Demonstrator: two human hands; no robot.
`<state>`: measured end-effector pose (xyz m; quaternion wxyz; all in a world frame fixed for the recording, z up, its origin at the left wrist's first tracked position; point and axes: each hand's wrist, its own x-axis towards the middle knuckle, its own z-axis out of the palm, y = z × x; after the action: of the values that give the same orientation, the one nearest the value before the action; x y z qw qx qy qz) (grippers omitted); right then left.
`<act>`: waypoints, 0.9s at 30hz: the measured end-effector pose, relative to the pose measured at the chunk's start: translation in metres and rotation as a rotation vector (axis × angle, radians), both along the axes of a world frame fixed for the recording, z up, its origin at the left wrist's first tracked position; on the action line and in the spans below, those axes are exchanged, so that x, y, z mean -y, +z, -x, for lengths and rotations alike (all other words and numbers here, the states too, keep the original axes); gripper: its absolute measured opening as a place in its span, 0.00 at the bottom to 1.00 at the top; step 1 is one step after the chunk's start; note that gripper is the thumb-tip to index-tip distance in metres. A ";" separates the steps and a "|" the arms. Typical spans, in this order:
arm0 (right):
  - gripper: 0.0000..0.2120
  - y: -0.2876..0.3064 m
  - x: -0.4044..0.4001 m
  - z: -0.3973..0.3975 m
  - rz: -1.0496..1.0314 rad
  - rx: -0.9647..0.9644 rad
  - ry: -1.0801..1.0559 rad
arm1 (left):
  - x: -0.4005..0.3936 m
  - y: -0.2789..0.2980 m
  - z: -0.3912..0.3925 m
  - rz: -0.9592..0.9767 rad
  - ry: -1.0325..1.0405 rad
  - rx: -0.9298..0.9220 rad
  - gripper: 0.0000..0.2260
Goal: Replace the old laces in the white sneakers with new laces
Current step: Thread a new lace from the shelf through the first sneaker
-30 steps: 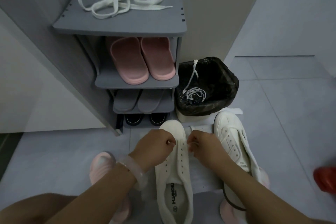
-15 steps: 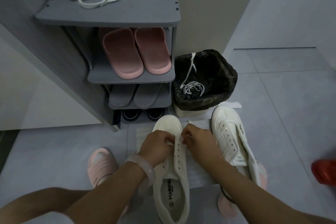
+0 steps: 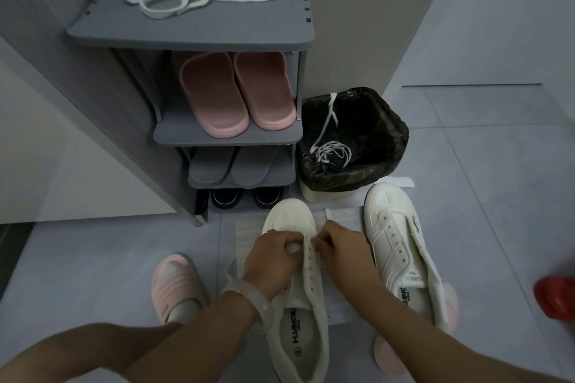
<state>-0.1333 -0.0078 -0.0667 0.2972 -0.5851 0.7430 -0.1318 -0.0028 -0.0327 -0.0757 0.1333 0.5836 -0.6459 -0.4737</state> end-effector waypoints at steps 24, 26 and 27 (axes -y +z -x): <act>0.20 0.005 0.003 -0.004 0.010 -0.212 0.233 | 0.037 0.085 -0.037 0.067 -0.150 0.072 0.10; 0.14 0.005 0.007 -0.004 0.203 0.011 0.191 | 0.034 0.076 -0.031 0.068 -0.181 0.103 0.08; 0.11 0.008 0.009 -0.005 0.236 0.154 0.193 | 0.033 0.072 -0.026 0.055 -0.192 0.093 0.08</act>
<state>-0.1282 -0.0163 -0.0592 0.2937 -0.6729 0.6377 -0.2332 0.0230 -0.0658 -0.0037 0.0735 0.5366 -0.7170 -0.4389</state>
